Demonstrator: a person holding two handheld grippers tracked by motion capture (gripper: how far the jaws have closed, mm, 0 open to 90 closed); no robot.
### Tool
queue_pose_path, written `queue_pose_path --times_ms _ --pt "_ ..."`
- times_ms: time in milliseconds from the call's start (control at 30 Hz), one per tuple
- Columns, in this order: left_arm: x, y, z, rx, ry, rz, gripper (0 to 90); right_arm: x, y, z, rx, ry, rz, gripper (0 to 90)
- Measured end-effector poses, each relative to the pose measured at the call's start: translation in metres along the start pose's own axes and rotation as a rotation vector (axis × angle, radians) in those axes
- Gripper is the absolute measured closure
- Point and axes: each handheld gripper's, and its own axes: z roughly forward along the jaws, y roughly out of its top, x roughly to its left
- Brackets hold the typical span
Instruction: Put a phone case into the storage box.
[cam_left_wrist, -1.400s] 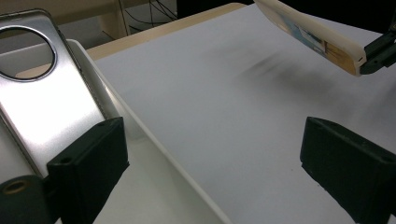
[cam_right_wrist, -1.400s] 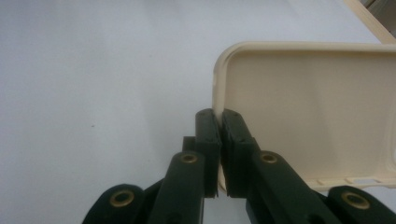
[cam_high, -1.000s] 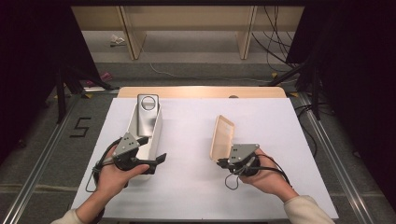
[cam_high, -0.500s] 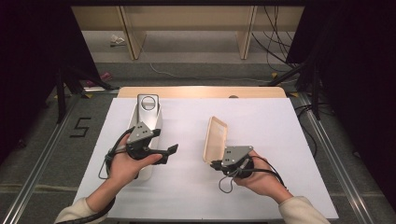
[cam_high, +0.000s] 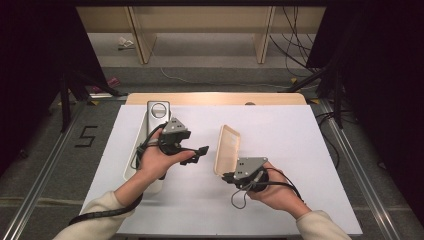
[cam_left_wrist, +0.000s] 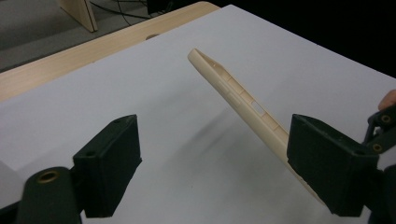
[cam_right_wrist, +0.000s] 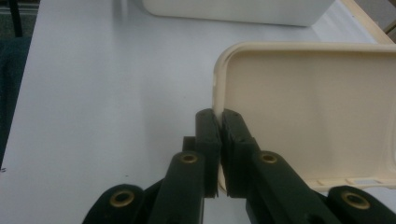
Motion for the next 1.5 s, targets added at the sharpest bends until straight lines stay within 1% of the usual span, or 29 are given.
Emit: queue_pose_path --times_ms 167,233,333,400,500,600,733,867,933,1033,1167,1400,1500 --pt "-0.001 0.014 0.017 0.040 -0.003 -0.005 19.7 0.002 0.002 0.002 -0.001 0.007 -0.010 86.9" --pt "0.000 0.018 0.025 0.050 -0.004 -0.031 20.7 0.003 0.003 0.003 -0.003 0.010 -0.014 86.9" --pt "0.002 0.024 0.036 0.073 0.009 -0.047 24.2 0.003 0.004 0.004 -0.005 0.010 -0.015 86.8" --pt "0.003 0.028 0.042 0.087 0.008 -0.068 27.0 0.004 0.005 0.004 -0.004 0.009 -0.018 86.9" --pt "0.005 0.033 0.052 0.105 0.021 -0.091 31.0 0.004 0.005 0.004 -0.003 0.008 -0.021 86.8" --pt "0.007 0.036 0.060 0.130 0.028 -0.114 35.3 0.004 0.005 0.004 -0.004 0.006 -0.023 86.9" --pt "0.007 0.036 0.067 0.161 0.017 -0.150 41.0 0.004 0.006 0.003 -0.006 0.005 -0.025 86.8" --pt "0.008 0.035 0.072 0.170 0.012 -0.166 48.6 0.004 0.006 0.003 -0.003 0.005 -0.029 86.9" --pt "0.008 0.034 0.073 0.170 0.010 -0.179 54.9 0.005 0.006 0.003 -0.001 0.004 -0.032 86.8" --pt "0.009 0.033 0.075 0.187 0.011 -0.201 61.2 0.005 0.006 0.004 0.000 0.002 -0.039 86.8" --pt "0.007 0.032 0.077 0.201 0.011 -0.222 65.6 0.006 0.007 0.004 0.008 0.001 -0.049 86.8" --pt "0.002 0.035 0.072 0.175 -0.014 -0.275 73.7 0.007 0.007 0.006 0.015 0.005 -0.059 87.0" --pt "-0.002 0.037 0.069 0.139 -0.045 -0.319 78.2 0.006 0.005 0.006 0.019 0.007 -0.056 87.4"
